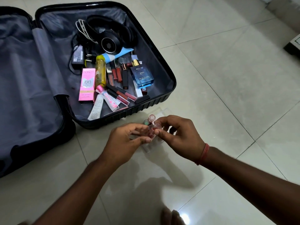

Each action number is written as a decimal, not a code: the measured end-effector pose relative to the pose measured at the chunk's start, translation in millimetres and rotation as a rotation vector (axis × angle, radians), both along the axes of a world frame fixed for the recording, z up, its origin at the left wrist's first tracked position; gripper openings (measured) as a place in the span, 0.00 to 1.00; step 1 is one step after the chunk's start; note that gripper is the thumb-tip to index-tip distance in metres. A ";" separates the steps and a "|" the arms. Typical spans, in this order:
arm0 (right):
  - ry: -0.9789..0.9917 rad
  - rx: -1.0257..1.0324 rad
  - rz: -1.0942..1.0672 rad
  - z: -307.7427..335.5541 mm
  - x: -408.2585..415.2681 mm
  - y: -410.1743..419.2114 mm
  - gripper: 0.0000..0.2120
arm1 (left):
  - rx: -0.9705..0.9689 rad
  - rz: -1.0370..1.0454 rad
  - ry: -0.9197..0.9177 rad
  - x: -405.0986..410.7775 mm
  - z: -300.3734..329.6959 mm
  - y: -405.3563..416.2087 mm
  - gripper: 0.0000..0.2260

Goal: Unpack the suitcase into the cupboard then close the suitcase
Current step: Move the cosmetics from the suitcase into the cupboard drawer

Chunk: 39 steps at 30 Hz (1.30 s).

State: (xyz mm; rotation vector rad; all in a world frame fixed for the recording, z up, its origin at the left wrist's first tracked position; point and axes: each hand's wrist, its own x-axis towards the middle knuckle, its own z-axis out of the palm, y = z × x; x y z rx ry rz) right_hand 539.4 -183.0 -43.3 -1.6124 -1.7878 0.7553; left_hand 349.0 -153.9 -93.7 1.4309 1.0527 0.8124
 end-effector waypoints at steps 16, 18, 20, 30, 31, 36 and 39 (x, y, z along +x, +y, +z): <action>-0.488 0.244 0.383 -8.2 18.5 -2.4 0.11 | 0.397 0.276 0.031 -3.6 -19.4 -0.3 0.07; -0.516 0.231 0.416 -10.7 20.3 -4.3 0.10 | 0.353 0.257 0.156 2.5 -24.1 -0.6 0.08; -0.536 0.233 0.406 -14.8 20.0 -7.6 0.09 | 0.341 0.252 0.265 8.1 -26.3 1.5 0.08; -0.275 -0.024 -0.445 -43.9 39.4 -32.7 0.17 | 0.195 0.164 0.477 31.4 -25.9 17.6 0.11; -0.182 -0.188 -0.569 -47.5 45.3 -30.3 0.17 | 0.183 0.129 0.489 35.0 -26.9 15.6 0.12; 0.442 -0.670 -0.767 -57.5 66.4 -19.7 0.09 | 0.179 -0.029 0.515 63.5 -30.4 0.2 0.11; 0.476 -0.616 -0.817 -54.5 71.1 -18.9 0.09 | 0.144 -0.099 0.520 82.3 -29.6 -5.3 0.11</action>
